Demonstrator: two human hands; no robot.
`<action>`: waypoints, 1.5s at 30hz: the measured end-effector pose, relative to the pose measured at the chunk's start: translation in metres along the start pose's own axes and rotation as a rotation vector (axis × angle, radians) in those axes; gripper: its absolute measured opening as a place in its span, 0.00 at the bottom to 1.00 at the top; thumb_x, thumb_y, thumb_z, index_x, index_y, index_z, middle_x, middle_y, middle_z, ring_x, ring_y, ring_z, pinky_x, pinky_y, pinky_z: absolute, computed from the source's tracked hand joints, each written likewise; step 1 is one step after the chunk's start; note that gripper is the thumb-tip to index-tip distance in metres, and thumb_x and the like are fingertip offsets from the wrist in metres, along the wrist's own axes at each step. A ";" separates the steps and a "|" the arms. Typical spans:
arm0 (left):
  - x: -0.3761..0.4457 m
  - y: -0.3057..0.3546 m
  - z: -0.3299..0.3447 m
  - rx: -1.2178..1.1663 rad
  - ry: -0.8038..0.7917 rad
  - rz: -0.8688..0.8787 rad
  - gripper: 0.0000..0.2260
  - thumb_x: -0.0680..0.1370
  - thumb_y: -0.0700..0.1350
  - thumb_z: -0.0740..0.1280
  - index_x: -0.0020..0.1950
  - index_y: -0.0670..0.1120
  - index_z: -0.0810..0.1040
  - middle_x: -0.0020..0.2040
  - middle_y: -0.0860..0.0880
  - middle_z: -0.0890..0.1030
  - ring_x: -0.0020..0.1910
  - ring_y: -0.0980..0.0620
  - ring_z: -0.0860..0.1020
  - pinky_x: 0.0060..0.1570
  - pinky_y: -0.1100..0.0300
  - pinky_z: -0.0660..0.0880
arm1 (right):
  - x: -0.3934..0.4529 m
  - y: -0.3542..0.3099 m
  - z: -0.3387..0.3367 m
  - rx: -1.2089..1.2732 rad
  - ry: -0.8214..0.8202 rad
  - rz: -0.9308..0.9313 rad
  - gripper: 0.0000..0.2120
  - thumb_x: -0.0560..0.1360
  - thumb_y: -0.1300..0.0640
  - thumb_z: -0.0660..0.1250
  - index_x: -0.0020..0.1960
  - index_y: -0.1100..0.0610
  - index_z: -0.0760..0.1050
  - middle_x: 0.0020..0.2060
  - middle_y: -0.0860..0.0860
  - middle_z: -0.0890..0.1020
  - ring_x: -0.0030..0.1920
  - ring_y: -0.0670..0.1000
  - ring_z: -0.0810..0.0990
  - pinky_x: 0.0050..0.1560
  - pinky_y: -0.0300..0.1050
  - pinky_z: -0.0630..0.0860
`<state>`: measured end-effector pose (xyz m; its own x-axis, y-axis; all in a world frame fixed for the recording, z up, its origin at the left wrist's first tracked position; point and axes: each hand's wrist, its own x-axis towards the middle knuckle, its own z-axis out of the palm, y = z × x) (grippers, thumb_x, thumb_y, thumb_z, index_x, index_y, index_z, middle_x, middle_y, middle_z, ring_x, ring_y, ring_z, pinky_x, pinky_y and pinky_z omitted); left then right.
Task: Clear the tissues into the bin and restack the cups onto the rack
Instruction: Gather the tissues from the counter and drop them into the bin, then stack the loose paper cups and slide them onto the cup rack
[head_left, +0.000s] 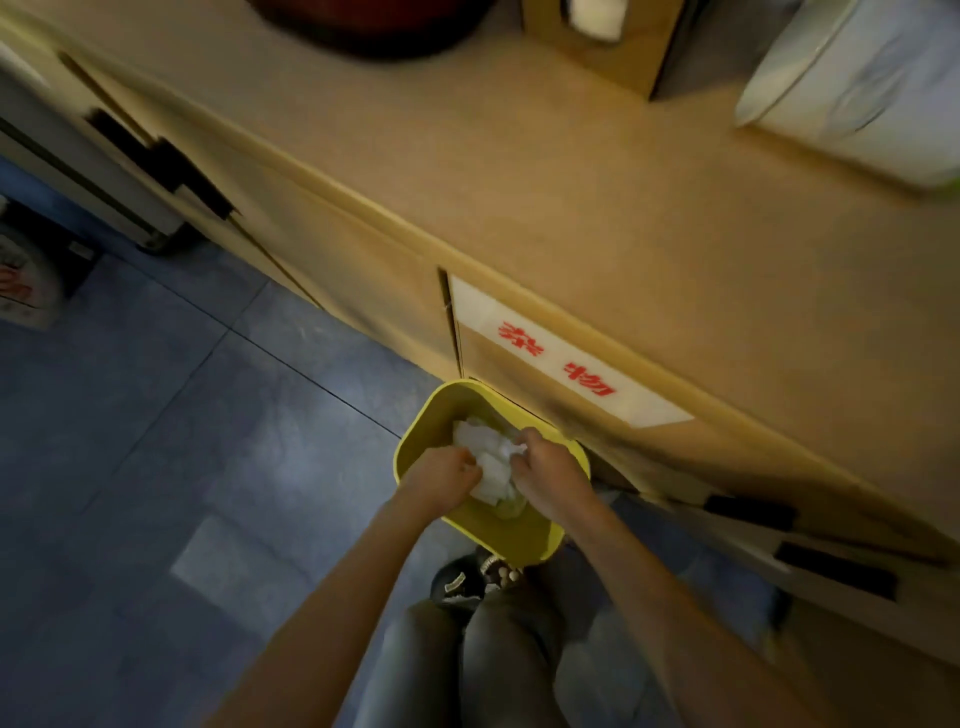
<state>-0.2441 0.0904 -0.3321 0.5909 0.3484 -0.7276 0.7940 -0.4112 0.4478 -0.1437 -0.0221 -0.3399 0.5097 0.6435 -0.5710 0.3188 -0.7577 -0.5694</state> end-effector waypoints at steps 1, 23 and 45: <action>-0.012 0.012 -0.015 0.006 0.013 0.021 0.13 0.78 0.45 0.57 0.49 0.38 0.77 0.49 0.37 0.80 0.50 0.41 0.77 0.48 0.51 0.72 | -0.010 -0.014 -0.015 -0.015 0.019 -0.027 0.12 0.78 0.57 0.56 0.58 0.61 0.71 0.51 0.62 0.80 0.53 0.61 0.77 0.51 0.53 0.73; -0.154 0.315 -0.207 -0.035 0.345 0.564 0.09 0.75 0.44 0.64 0.51 0.42 0.78 0.46 0.40 0.83 0.47 0.42 0.80 0.48 0.53 0.75 | -0.158 -0.146 -0.338 0.084 0.634 -0.165 0.10 0.78 0.54 0.58 0.50 0.58 0.75 0.38 0.58 0.83 0.40 0.59 0.79 0.39 0.50 0.74; -0.044 0.368 -0.171 0.783 0.427 0.376 0.44 0.69 0.48 0.72 0.74 0.49 0.45 0.77 0.45 0.41 0.76 0.44 0.39 0.74 0.42 0.44 | -0.057 -0.028 -0.414 0.552 0.567 0.244 0.24 0.70 0.47 0.70 0.55 0.65 0.73 0.53 0.60 0.81 0.48 0.54 0.79 0.43 0.43 0.73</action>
<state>0.0468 0.0673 -0.0462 0.9118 0.2926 -0.2880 0.3132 -0.9493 0.0272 0.1495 -0.0820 -0.0461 0.8865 0.2038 -0.4155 -0.2158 -0.6123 -0.7606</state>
